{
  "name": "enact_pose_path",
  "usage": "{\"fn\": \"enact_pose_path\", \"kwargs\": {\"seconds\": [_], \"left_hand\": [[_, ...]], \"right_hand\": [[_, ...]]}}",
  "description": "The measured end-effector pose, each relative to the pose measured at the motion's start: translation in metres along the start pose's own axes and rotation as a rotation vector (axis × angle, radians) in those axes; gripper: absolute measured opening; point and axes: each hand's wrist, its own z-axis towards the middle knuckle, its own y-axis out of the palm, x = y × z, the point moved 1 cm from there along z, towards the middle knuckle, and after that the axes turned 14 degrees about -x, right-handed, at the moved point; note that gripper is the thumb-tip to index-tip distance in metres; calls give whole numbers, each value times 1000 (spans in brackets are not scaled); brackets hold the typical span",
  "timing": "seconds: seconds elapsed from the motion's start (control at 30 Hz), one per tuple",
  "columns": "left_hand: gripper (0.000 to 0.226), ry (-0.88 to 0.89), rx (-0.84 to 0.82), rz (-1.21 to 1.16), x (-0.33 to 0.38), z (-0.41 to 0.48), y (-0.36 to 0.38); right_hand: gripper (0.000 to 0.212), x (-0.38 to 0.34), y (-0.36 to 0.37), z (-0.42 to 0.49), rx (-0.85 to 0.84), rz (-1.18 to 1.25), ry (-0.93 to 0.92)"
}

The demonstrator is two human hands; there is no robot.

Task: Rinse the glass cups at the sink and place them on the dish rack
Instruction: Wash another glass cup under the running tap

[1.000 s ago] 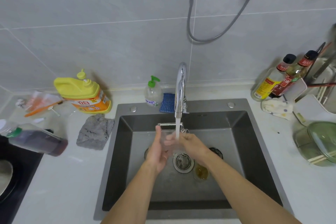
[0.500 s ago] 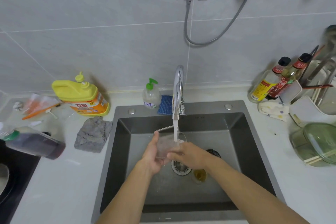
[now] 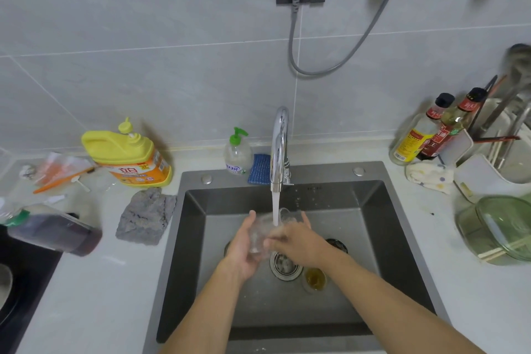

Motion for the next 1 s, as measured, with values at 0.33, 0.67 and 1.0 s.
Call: {"fn": "enact_pose_path", "kwargs": {"seconds": [0.33,0.67,1.0], "left_hand": [[100,-38,52,175,8,-3,-3],[53,-2,31,9,10,-14,3],[46,24,0,-160,5,-17,9]], "right_hand": [[44,-7,3,0,-52,173,-18],[53,-17,-7,5,-16,511,140],[72,-14,-16,14,99,599,232]]}}
